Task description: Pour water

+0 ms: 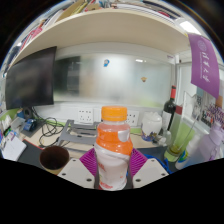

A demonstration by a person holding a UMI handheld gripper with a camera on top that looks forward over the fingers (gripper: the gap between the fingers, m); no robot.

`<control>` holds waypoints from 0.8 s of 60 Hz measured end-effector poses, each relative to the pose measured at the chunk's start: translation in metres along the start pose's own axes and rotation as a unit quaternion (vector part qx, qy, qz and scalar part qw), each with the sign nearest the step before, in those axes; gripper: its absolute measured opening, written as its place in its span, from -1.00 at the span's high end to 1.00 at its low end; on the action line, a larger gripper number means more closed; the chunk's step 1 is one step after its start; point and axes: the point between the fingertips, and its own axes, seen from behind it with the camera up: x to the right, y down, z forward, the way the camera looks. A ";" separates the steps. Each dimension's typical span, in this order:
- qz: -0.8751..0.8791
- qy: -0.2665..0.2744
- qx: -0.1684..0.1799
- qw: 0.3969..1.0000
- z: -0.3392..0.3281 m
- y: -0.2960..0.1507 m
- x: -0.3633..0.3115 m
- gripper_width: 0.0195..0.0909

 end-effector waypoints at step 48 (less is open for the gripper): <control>0.019 0.007 -0.012 1.000 -0.008 0.051 -0.007 -0.86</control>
